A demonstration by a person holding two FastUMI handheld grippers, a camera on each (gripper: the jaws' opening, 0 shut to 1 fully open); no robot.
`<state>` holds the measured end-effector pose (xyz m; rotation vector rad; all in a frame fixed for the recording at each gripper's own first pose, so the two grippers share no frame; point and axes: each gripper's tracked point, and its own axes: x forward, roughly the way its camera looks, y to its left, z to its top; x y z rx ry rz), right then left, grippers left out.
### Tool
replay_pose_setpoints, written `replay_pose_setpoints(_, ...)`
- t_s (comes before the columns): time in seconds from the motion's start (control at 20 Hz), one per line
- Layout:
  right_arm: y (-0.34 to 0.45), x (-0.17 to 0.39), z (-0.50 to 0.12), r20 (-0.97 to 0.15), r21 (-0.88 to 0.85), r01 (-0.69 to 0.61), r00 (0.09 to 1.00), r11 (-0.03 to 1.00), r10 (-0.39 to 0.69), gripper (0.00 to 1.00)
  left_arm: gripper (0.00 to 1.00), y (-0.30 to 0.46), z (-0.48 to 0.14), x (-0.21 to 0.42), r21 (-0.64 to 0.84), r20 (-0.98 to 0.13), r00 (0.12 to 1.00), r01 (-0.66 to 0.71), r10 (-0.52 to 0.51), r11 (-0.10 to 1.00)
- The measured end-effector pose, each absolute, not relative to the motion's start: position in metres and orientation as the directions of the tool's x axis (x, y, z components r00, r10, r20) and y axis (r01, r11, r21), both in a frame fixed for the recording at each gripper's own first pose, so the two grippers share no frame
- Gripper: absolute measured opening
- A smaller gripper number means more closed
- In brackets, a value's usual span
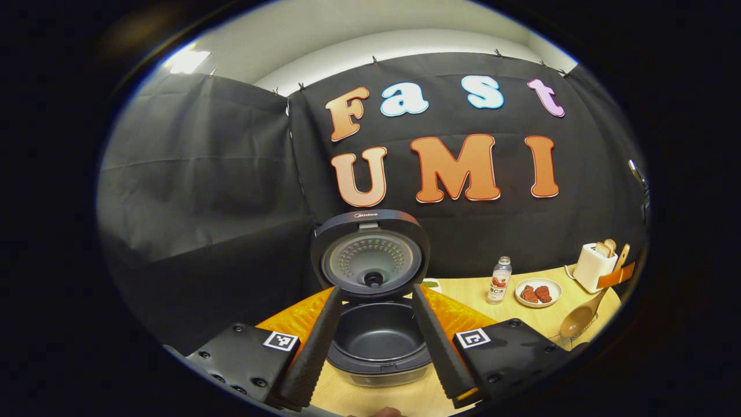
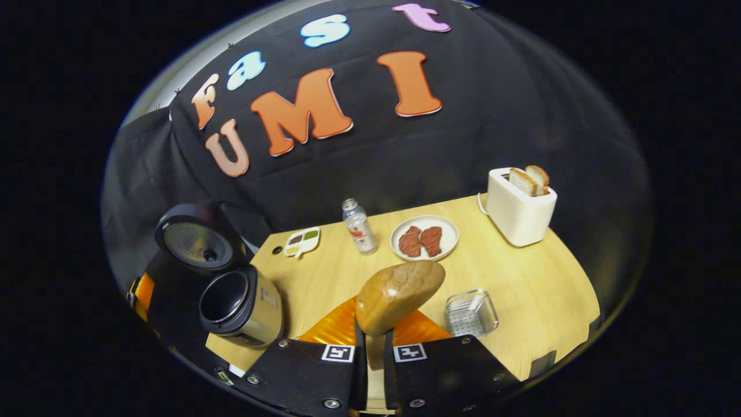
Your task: Close the left gripper, press the button to open the rice cooker; take a wooden spoon from the chopstick holder with the right hand, scoop a spoonful of rice and pour it into the rice cooker, then put the wooden spoon back into the chopstick holder.
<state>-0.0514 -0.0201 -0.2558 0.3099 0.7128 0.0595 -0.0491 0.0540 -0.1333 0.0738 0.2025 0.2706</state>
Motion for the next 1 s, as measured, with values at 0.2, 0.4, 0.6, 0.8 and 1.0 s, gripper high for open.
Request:
replay_pose_setpoints(0.2,0.009,-0.064,-0.288,-0.685,0.176,-0.019,0.716,0.984,0.136,0.11,0.84,0.069,-0.144,-0.048,0.103,-0.209,0.94,-0.254,0.27,0.962)
replay_pose_setpoints(0.4,0.02,-0.066,-0.321,-0.705,-0.005,-0.085,0.707,0.996,0.057,0.11,0.84,0.084,-0.152,-0.049,0.101,-0.227,0.932,-0.265,0.282,0.959)
replay_pose_setpoints(0.6,0.022,-0.063,-0.336,-0.676,-0.184,-0.132,0.737,0.974,-0.028,0.11,0.84,0.1,-0.159,-0.051,0.102,-0.241,0.921,-0.291,0.307,0.951)
replay_pose_setpoints(0.8,0.036,-0.063,-0.349,-0.647,-0.291,-0.208,0.762,0.934,-0.032,0.11,0.84,0.11,-0.167,-0.05,0.101,-0.264,0.908,-0.309,0.325,0.946)
replay_pose_setpoints(1.0,0.048,-0.063,-0.357,-0.614,-0.329,-0.226,0.789,0.917,-0.025,0.11,0.84,0.114,-0.173,-0.05,0.106,-0.278,0.902,-0.312,0.329,0.944)
